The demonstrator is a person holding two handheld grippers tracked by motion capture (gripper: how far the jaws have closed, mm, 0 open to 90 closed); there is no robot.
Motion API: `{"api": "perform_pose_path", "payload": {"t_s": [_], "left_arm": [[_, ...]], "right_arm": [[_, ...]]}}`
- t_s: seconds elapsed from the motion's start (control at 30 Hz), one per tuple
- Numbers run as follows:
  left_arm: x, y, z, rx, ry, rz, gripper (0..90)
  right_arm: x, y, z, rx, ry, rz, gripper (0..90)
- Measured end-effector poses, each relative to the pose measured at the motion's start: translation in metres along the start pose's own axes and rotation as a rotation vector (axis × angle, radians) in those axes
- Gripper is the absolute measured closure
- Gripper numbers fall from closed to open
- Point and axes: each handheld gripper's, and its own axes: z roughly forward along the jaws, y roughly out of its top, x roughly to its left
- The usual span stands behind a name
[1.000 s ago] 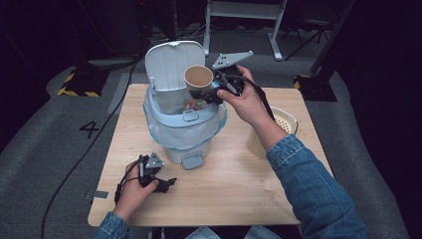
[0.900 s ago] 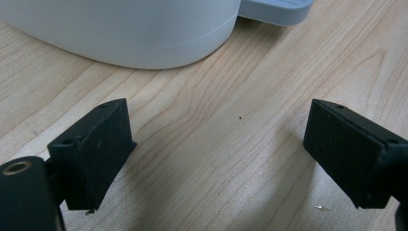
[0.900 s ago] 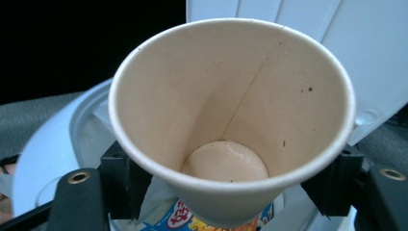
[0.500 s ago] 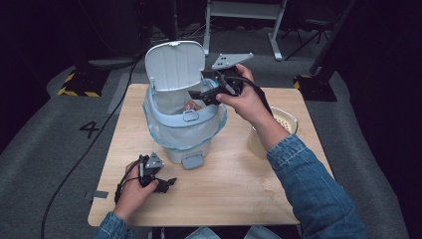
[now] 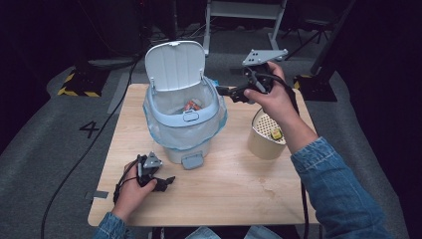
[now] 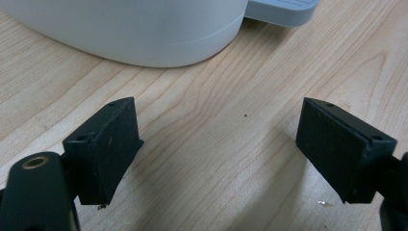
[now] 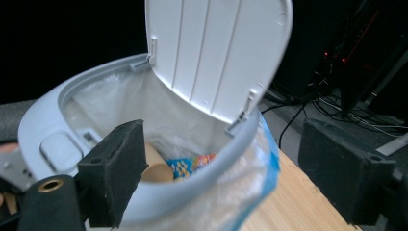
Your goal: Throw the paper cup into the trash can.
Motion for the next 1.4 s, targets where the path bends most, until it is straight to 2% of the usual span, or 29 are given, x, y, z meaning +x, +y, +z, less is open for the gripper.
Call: {"api": "perform_pose_path", "payload": {"t_s": [0.13,0.17,0.33,0.57,0.73,0.77,0.97,1.03,1.07,1.27,1.4], "left_arm": [[0.0,-0.002,-0.002,0.0,0.003,0.0,15.9],[0.0,-0.003,-0.003,-0.003,0.001,-0.009,15.9],[0.002,-0.006,-0.007,-0.005,0.005,-0.034,16.2],[0.002,-0.006,-0.008,-0.001,0.009,-0.034,16.3],[0.002,-0.009,-0.012,-0.002,0.019,-0.043,16.4],[0.002,-0.01,-0.013,-0.003,0.019,-0.044,16.4],[0.003,-0.014,-0.016,0.002,0.028,-0.055,16.4],[0.004,-0.014,-0.016,-0.003,0.032,-0.064,16.5],[0.005,-0.014,-0.016,0.0,0.035,-0.07,16.5],[0.008,-0.016,-0.018,-0.001,0.048,-0.077,16.5],[0.011,-0.017,-0.019,0.002,0.053,-0.078,16.5]], "right_arm": [[-0.007,-0.007,-0.023,0.01,-0.024,-0.004,17.3],[-0.007,-0.007,-0.023,0.01,-0.024,-0.004,17.3],[-0.014,-0.015,-0.044,0.021,-0.052,0.003,17.1],[-0.02,-0.03,-0.068,0.043,-0.071,0.012,17.1],[-0.025,-0.049,-0.09,0.067,-0.086,0.034,17.4],[-0.025,-0.049,-0.09,0.067,-0.086,0.034,17.5],[-0.031,-0.077,-0.111,0.1,-0.125,0.046,16.9],[-0.033,-0.094,-0.121,0.113,-0.14,0.069,16.9],[-0.033,-0.094,-0.121,0.113,-0.14,0.069,16.9],[-0.036,-0.127,-0.142,0.134,-0.174,0.121,16.9],[-0.034,-0.149,-0.151,0.157,-0.193,0.132,16.9]]}}
